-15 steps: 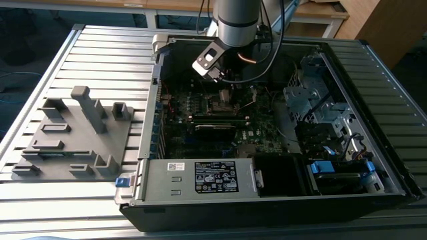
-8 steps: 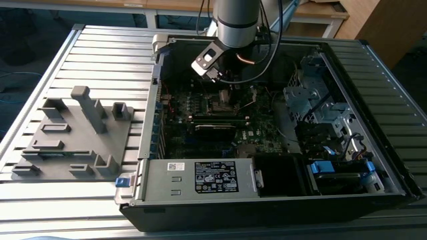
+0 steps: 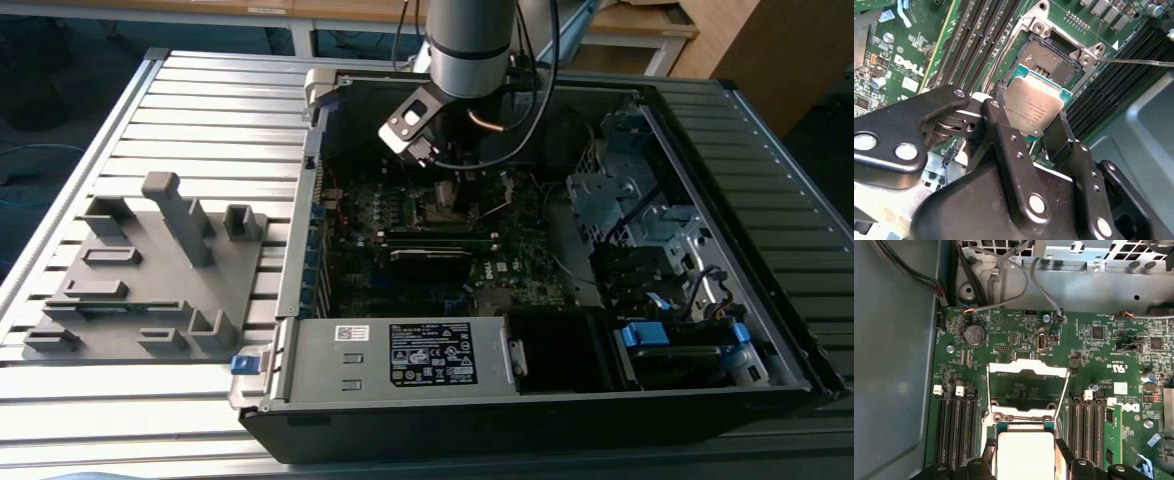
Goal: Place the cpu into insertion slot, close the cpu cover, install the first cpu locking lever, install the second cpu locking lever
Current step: 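Place the cpu into insertion slot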
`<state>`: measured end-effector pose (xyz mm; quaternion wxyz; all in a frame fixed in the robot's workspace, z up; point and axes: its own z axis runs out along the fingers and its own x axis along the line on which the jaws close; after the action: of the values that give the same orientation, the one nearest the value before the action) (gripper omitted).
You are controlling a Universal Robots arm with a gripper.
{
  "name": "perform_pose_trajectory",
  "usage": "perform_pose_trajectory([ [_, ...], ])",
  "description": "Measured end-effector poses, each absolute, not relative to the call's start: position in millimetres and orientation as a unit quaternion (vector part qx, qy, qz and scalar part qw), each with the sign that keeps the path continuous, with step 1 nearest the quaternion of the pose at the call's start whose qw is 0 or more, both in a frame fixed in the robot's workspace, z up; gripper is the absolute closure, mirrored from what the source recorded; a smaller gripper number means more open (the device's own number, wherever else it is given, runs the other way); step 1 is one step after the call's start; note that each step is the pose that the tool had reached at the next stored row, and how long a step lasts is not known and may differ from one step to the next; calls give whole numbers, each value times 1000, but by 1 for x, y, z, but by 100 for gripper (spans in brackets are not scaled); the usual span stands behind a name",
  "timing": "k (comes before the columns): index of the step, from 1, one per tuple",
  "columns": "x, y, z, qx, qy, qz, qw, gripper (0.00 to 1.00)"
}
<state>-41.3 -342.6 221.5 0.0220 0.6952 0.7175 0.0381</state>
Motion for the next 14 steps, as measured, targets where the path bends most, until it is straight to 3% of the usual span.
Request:
perform_pose_trajectory([
  [14,-42,-343,218,695,717,38,22,46],
])
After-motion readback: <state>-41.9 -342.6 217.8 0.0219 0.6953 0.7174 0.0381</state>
